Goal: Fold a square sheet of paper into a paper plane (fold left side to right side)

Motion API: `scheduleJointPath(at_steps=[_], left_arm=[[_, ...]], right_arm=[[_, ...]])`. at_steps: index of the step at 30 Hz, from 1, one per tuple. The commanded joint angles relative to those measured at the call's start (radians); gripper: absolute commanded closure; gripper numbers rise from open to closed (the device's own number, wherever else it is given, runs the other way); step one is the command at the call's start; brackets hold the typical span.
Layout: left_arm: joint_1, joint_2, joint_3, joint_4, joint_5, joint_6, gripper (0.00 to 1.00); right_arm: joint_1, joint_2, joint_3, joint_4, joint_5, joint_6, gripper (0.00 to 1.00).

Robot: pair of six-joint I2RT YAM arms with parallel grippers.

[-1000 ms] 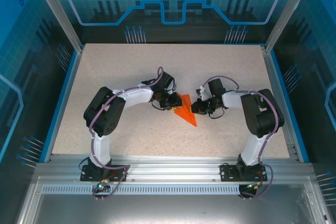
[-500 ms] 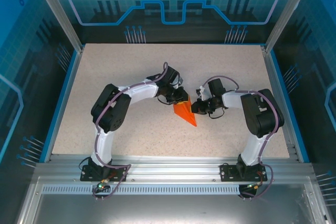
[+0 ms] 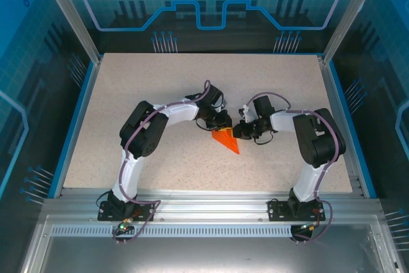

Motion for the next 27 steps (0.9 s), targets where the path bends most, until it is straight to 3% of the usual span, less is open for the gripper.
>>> scheduleJointPath(at_steps=[1,9,21,27], left_arm=[[-0.004,0.023,0.007,-0.048,-0.029,0.016,0.82],[-0.002,0.048,-0.009,-0.060,-0.059,0.025,0.83],[-0.003,0.041,-0.073,-0.022,-0.065,0.013,0.83],[-0.002,0.038,-0.075,-0.021,-0.065,0.013,0.83]], right_arm=[[0.009,0.051,-0.005,-0.062,0.075,-0.023,0.92],[0.008,0.032,-0.005,-0.063,0.060,-0.018,0.87],[-0.017,-0.185,-0.022,-0.156,0.077,-0.016,0.67],[0.005,-0.184,-0.057,-0.087,-0.078,0.025,0.67]])
